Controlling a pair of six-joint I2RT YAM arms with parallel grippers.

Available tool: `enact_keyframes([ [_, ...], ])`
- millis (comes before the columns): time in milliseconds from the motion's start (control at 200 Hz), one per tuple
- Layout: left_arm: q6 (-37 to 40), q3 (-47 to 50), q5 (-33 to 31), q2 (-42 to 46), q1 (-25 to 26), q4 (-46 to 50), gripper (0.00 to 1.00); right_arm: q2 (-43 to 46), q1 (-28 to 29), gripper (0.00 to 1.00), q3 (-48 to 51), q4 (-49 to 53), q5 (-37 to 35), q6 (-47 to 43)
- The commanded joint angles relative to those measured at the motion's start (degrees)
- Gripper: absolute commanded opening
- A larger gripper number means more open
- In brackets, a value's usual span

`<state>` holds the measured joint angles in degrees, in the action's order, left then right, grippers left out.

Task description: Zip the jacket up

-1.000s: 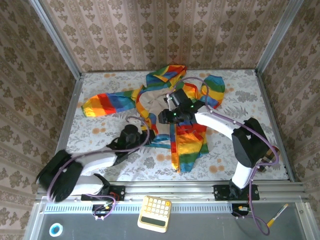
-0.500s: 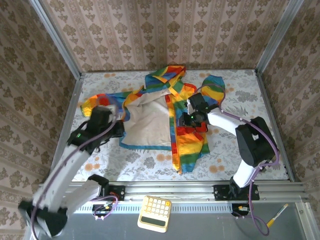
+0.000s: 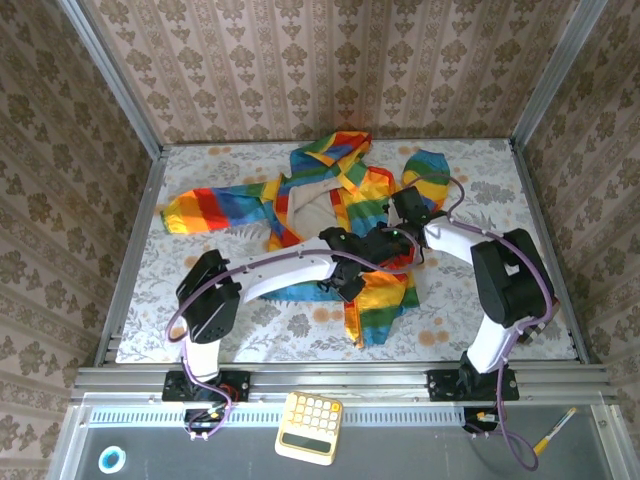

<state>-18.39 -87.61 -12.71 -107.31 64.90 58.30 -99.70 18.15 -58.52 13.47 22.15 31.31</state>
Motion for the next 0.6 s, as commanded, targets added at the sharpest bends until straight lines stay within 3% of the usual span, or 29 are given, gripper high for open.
enact_keyframes([
  [0, -2.56, 2.47, -1.4, 8.0, -1.93, 1.37, 0.48, 3.73, 0.3, 0.33, 0.86, 1.67, 2.25, -0.86],
  [160, -9.19, 15.77, 5.95, 18.14, -5.12, -11.56, 0.5, 4.75, 2.06, 0.37, 1.69, 3.05, 4.62, -4.36],
  [320, -19.61, 30.61, 15.43, 23.94, -10.22, -31.61, 0.4, 5.63, 6.16, 0.43, 1.74, 7.45, 3.99, -9.99],
  [435, -25.36, 37.62, 16.84, 25.44, -11.92, -41.49, 0.37, 6.21, 8.61, 0.49, 2.49, 9.04, 4.17, -12.47],
  [595, -28.16, 42.9, 18.07, 25.93, -13.61, -47.18, 0.36, 3.3, 11.21, 0.54, 0.65, 10.09, 3.72, -14.56],
])
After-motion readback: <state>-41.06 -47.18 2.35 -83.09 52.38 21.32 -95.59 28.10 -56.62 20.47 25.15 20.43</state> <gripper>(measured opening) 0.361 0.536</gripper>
